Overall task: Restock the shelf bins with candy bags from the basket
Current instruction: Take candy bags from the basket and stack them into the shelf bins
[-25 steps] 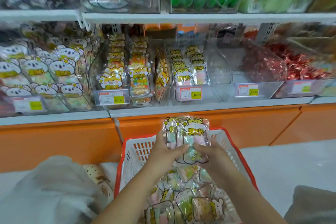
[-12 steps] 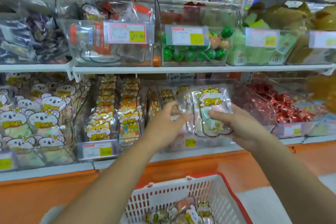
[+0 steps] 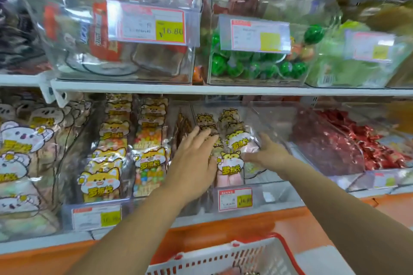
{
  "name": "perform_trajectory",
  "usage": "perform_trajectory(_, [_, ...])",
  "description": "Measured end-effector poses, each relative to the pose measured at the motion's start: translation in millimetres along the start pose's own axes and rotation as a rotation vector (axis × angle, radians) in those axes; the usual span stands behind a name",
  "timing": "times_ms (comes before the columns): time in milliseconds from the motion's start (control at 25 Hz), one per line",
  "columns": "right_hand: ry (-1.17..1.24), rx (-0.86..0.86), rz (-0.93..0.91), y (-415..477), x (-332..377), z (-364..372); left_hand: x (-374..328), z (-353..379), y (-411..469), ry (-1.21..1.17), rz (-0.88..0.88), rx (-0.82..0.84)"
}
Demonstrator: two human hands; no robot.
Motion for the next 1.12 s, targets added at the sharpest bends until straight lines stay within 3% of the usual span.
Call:
perform_trajectory(240, [-0.361, -0.142, -0.280, -2.5, 22.9, -17.2, 1.8, 0.3, -2.9, -0.074, 0.007, -0.016])
perform_trajectory(440, [-0.712, 0.170, -0.325, -6.0, 22.5, -6.9, 1.2, -1.1, -5.4, -0.101, -0.010, -0.025])
perform_trajectory(560, [-0.945, 0.197, -0.246, 0.3, 12.5, 4.2, 0.5, -0.1, -5.7, -0.078, -0.029, -0.025])
perform_trajectory(760, [-0.801, 0.195, -0.334, 18.7, 25.9, -1.9, 1.3, 2.4, -6.3, -0.060, -0.032, -0.028])
perform_trajectory(960, [-1.154, 0.161, -0.326, 24.3, 10.4, 13.8, 2.4, 3.5, -4.4, -0.037, -0.029, -0.045])
perform_trajectory(1120, [-0.920, 0.186, -0.329, 10.0, 19.7, 0.5, 2.0, 4.2, -5.2, -0.024, -0.017, -0.059])
Point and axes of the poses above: each hand's wrist, its own y-axis towards the middle knuckle, its own z-axis out of the palm, x = y × z, the point moved 3 cm from there along y, towards the middle knuckle, and after that the axes turned 3 degrees about -z, right-handed, at the moved point
